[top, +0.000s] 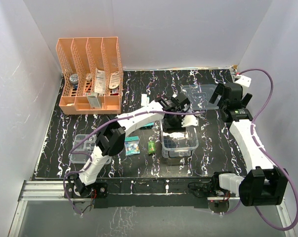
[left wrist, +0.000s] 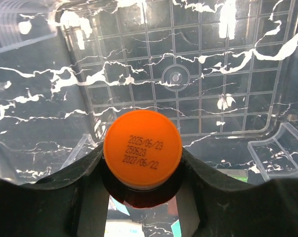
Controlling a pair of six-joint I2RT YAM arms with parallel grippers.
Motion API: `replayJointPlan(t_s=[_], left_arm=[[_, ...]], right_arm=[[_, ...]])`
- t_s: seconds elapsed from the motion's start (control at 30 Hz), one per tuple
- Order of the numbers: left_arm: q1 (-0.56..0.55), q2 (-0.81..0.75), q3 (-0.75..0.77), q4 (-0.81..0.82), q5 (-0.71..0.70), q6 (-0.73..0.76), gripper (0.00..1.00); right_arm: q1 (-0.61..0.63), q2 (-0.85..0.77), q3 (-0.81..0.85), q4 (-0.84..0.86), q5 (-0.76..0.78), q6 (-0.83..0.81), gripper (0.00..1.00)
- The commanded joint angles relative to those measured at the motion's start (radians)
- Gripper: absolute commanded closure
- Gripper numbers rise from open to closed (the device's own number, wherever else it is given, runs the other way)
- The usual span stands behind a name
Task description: Organize the medicine kit
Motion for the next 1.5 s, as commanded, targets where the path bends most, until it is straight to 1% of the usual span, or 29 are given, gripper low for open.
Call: replayJointPlan(t_s=[0.0, 0.13, 0.17, 0.23, 0.27, 0.33, 0.47, 0.5, 0.57, 0.8, 0.93, 1.03, 1.1, 1.17, 1.3, 1.33, 1.47], left_arm=[[0.003, -0.012, -0.027, 0.036, -0.027, 0.022, 1.0], [0.004, -0.002, -0.053, 0.069, -0.045, 0.01, 1.0], [0.004, 0.0, -0.059, 0.078, -0.05, 0.007, 0.98], [0.004, 0.003, -0.068, 0.095, -0.054, 0.002, 0.84], [0.004, 0.005, -0.068, 0.096, -0.054, 0.001, 0.75], [0.004, 0.011, -0.065, 0.096, -0.052, -0.002, 0.53], [0.004, 0.017, -0.063, 0.08, -0.043, -0.008, 0.34], [0.004, 0.019, -0.062, 0.076, -0.041, -0.01, 0.31], [0.003, 0.021, -0.059, 0.068, -0.037, -0.013, 0.28], [0.004, 0.015, -0.009, 0.074, -0.061, -0.041, 0.28], [0.006, 0.005, 0.093, 0.072, -0.078, -0.086, 0.26], [0.009, -0.004, 0.217, 0.075, -0.088, -0.15, 0.24], [0.009, -0.015, 0.287, 0.082, -0.094, -0.2, 0.21], [0.01, -0.043, 0.322, 0.098, -0.095, -0.246, 0.16], [0.035, -0.147, 0.257, 0.192, -0.073, -0.355, 0.08], [0.045, -0.173, 0.235, 0.208, -0.065, -0.379, 0.07], [0.094, -0.252, 0.171, 0.235, -0.042, -0.473, 0.07]], right_arm=[[0.002, -0.045, 0.004, 0.013, 0.007, 0.016, 0.02], [0.001, -0.057, -0.009, 0.012, 0.002, 0.022, 0.02], [0.001, -0.062, -0.013, 0.011, 0.002, 0.022, 0.02], [0.001, -0.066, -0.018, 0.013, 0.002, 0.022, 0.02], [0.001, -0.068, -0.021, 0.012, 0.002, 0.022, 0.02], [0.001, -0.073, -0.027, 0.012, 0.002, 0.021, 0.02], [0.001, -0.077, -0.032, 0.012, 0.002, 0.021, 0.02], [0.001, -0.078, -0.032, 0.012, 0.002, 0.021, 0.02], [0.001, -0.08, -0.034, 0.013, 0.002, 0.021, 0.02], [0.001, -0.095, -0.054, 0.015, -0.006, 0.025, 0.02], [0.001, -0.095, -0.05, 0.013, -0.009, 0.025, 0.02], [0.001, -0.082, -0.037, 0.006, -0.008, 0.013, 0.02], [0.0, -0.07, -0.031, -0.001, -0.001, 0.007, 0.02], [-0.002, -0.058, -0.034, 0.003, 0.008, 0.005, 0.02], [-0.005, -0.033, -0.073, 0.035, 0.011, 0.009, 0.02], [-0.029, -0.027, -0.083, 0.045, 0.009, 0.009, 0.02], [-0.065, 0.0, -0.136, 0.108, 0.01, -0.013, 0.02]])
